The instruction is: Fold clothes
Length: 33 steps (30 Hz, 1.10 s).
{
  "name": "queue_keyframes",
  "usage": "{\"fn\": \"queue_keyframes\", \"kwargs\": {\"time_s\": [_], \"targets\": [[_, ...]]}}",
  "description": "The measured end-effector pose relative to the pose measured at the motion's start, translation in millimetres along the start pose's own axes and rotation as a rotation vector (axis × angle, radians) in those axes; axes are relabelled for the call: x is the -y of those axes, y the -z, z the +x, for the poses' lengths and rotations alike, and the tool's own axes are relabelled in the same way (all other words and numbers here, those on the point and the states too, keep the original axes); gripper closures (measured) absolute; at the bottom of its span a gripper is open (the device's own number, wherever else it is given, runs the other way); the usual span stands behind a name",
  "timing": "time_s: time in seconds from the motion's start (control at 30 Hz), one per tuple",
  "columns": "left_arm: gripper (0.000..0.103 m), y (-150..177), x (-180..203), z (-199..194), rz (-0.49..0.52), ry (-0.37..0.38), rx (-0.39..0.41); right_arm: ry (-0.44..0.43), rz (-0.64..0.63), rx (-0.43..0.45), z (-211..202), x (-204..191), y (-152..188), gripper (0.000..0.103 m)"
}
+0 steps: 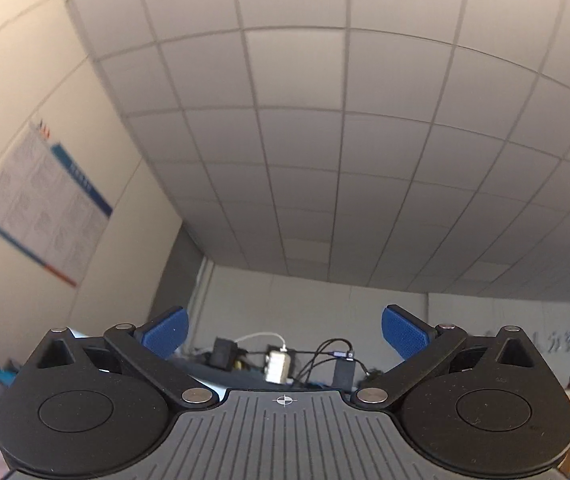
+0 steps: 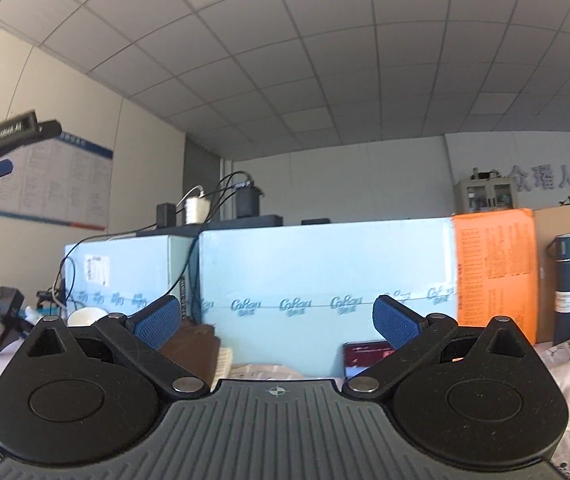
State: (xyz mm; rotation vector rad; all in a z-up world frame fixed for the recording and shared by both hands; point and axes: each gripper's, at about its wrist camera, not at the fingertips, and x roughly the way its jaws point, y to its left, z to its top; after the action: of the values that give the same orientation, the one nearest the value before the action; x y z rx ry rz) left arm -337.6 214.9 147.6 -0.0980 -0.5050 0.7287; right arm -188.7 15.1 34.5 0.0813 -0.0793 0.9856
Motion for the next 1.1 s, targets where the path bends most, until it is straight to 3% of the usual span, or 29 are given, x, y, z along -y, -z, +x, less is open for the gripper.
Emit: {"fn": "queue_keyframes", "kwargs": {"time_s": [0.1, 0.17, 0.23, 0.3, 0.4, 0.53, 0.77, 1.0, 1.1], "targets": [[0.0, 17.9, -42.9, 25.7, -0.17, 0.014, -0.165, -0.016, -0.042, -0.069, 24.4, -21.4, 3.0, 0.0], [0.0, 42.4, -64.3, 39.9, -0.235, 0.054, -0.278, -0.037, -0.062, -0.127, 45.7, -5.7, 15.2, 0.0], [0.0, 71.6, -85.7, 50.1, -0.305, 0.114, -0.352, -0.069, -0.081, -0.166, 57.1, -19.9, 22.0, 0.0], [0.0, 96.0, -121.9, 52.1, -0.407, 0.134, -0.392, -0.094, -0.102, -0.198, 71.1, -30.7, 29.4, 0.0], [0.0, 124.2, -173.8, 51.8, -0.586, 0.057, -0.424, -0.146, -0.116, -0.258, 93.8, -54.9, 39.4, 0.0], [0.0, 130.6, -219.5, 55.3, -0.742, 0.02, -0.415, -0.224, -0.076, -0.334, 135.0, -92.3, 50.1, 0.0], [0.0, 140.8, -236.9, 61.0, -0.779, -0.012, -0.405, -0.275, 0.022, -0.48, 213.6, -156.6, 71.9, 0.003], [0.0, 165.4, -251.2, 98.7, -0.86, 0.056, -0.479, -0.053, -0.054, -0.519, 254.6, -181.7, 98.1, 0.014], [0.0, 167.2, -250.3, 107.6, -0.816, 0.027, -0.475, 0.004, -0.06, -0.525, 253.2, -169.5, 97.1, 0.017]]}}
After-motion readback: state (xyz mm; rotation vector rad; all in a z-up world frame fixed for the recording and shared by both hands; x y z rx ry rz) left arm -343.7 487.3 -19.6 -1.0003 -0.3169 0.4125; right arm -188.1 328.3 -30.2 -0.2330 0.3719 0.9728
